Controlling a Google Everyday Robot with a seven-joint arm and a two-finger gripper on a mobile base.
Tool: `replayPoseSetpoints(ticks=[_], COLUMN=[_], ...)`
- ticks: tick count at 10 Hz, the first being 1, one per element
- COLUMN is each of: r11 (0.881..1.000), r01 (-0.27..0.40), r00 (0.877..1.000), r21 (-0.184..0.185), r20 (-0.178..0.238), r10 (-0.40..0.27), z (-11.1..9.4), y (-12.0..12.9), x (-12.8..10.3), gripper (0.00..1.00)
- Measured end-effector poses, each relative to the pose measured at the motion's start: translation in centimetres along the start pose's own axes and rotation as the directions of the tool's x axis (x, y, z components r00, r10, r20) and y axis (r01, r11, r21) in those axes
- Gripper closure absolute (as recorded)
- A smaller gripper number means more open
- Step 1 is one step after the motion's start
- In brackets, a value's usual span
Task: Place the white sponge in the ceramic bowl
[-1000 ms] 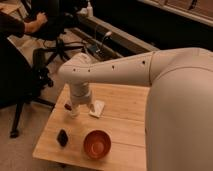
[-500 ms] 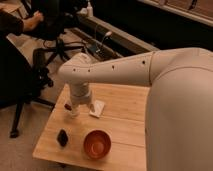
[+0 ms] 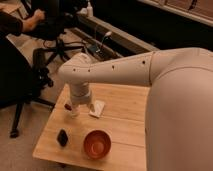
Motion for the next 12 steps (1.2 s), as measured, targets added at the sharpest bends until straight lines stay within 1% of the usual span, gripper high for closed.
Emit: replayPoseSetpoints(ticks=[5, 6, 7, 8, 9, 10, 11, 12], r11=[1.000, 1.000, 1.000, 0.999, 0.998, 0.996, 0.995, 0.993], r01=[0.000, 0.000, -0.003, -0.026, -0.052, -0.070, -0.091, -0.109], r00=[1.000, 1.000, 1.000, 0.999, 0.998, 0.996, 0.994, 0.992], r21=[0.000, -0.001, -0.013, -0.034, -0.046, -0.053, -0.052, -0.046], r20=[0.000, -0.002, -0.006, -0.023, -0.039, -0.050, -0.062, -0.070], r10=[0.000, 0.000, 0.003, 0.026, 0.050, 0.068, 0.087, 0.105], z=[0.0, 0.1, 0.8, 3.0, 5.4, 7.3, 9.5, 11.3], y=[0.0, 0.0, 0.1, -0.3, -1.1, -1.8, -2.8, -3.5], x=[0.0, 0.0, -0.2, -0.8, -1.5, -2.2, -3.1, -4.2], gripper=[0.35, 0.35, 0.35, 0.35, 0.35, 0.35, 0.35, 0.35])
